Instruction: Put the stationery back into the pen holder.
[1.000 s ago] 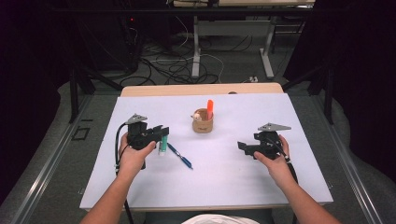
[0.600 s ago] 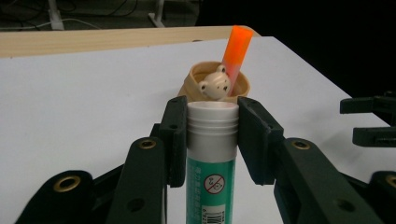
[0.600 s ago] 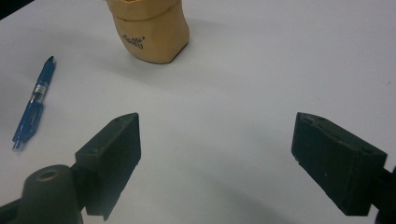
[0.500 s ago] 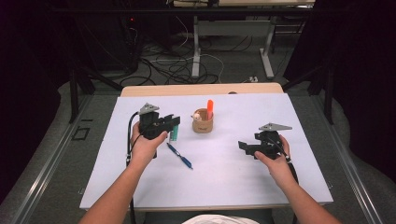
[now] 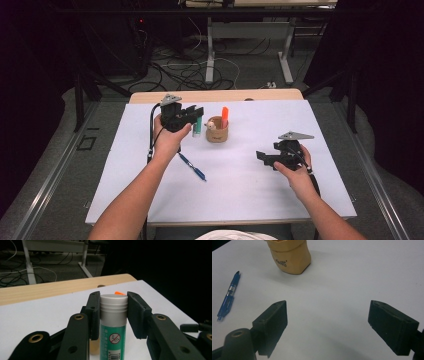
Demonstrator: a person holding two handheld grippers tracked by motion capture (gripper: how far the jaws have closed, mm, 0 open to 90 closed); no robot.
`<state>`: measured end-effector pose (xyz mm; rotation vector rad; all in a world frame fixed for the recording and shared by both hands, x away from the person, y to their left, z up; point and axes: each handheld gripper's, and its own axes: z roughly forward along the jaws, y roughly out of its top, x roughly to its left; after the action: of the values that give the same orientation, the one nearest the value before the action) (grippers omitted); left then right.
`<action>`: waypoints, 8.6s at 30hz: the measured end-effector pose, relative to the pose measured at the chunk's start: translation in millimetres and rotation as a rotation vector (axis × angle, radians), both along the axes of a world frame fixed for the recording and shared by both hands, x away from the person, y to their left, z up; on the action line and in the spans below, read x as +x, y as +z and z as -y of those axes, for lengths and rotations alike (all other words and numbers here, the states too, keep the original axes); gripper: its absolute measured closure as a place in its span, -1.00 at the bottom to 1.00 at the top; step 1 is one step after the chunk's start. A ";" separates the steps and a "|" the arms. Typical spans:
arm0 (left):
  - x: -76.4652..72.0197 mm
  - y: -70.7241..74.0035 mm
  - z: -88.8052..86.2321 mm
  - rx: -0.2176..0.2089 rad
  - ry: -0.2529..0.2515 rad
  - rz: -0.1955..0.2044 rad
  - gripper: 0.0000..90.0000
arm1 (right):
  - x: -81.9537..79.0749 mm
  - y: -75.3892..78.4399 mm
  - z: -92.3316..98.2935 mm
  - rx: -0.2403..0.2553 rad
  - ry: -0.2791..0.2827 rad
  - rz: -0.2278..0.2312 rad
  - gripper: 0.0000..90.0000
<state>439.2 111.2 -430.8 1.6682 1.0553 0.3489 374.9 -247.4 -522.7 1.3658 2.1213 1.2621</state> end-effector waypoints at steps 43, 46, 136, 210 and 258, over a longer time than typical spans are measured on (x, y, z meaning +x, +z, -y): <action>64.8 -12.2 27.9 -0.101 0.154 -0.007 0.46 | 1.4 -2.9 2.0 -0.005 -0.001 0.006 -0.71; 67.4 -15.2 28.7 -0.107 0.159 -0.021 0.46 | 1.4 -2.7 2.3 -0.003 -0.004 0.005 -0.74; 44.1 -40.3 1.2 -0.150 0.157 -0.193 -0.30 | 1.6 -6.2 -4.2 -0.038 0.037 -0.004 -0.97; -40.6 -66.7 -87.6 -0.110 0.165 -0.246 -0.46 | 7.6 -5.8 -126.1 -0.159 0.342 -0.162 -0.14; -37.9 -70.9 -91.9 -0.140 0.162 -0.289 -0.46 | -8.4 -28.2 -211.0 -0.229 0.365 -0.185 0.47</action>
<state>401.3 203.2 -501.7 1.5402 1.4026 0.1353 366.5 -36.4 -550.9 1.0676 2.6401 0.9991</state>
